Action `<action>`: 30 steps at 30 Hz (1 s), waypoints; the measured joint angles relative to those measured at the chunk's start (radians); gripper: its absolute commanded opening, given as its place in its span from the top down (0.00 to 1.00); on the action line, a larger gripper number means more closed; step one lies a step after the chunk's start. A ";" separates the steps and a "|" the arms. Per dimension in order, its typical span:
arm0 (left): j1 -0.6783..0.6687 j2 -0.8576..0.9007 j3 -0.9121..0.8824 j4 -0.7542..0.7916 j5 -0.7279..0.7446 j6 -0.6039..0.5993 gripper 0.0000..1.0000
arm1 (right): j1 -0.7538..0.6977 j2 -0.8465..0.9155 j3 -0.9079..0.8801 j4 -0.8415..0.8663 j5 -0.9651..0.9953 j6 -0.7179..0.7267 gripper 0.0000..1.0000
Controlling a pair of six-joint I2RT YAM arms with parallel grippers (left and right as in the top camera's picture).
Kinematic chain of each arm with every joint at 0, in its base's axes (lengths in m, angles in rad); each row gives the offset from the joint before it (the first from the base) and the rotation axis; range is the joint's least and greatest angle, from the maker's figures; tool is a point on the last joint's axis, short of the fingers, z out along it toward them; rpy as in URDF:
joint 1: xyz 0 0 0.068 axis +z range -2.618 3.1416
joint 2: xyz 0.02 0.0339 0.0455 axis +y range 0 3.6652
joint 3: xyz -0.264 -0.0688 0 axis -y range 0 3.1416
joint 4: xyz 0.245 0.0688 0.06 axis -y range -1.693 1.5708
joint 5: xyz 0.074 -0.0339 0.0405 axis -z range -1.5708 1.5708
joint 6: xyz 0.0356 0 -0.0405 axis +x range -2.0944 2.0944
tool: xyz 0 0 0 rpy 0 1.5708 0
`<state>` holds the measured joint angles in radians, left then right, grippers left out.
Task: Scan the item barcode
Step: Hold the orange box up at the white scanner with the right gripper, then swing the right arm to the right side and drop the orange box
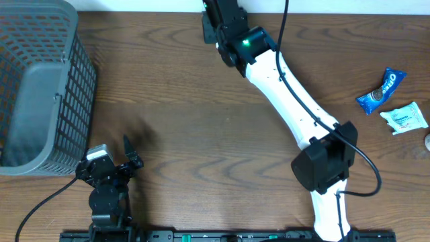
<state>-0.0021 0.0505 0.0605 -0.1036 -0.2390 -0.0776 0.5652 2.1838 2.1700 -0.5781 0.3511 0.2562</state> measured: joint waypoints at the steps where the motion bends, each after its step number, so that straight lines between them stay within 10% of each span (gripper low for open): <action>1: 0.000 0.000 0.000 0.000 0.000 0.000 0.02 | -0.008 0.016 0.000 0.032 0.003 -0.015 0.47; 16: 0.000 0.000 0.000 0.000 0.000 0.000 0.02 | -0.136 0.349 -0.006 0.519 -0.042 -0.087 0.48; 30: 0.000 0.000 0.000 0.000 0.000 0.000 0.02 | -0.131 0.423 -0.006 0.595 -0.065 -0.101 0.50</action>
<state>-0.0021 0.0505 0.0605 -0.1036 -0.2390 -0.0776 0.4339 2.6064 2.1643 0.0166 0.2859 0.1555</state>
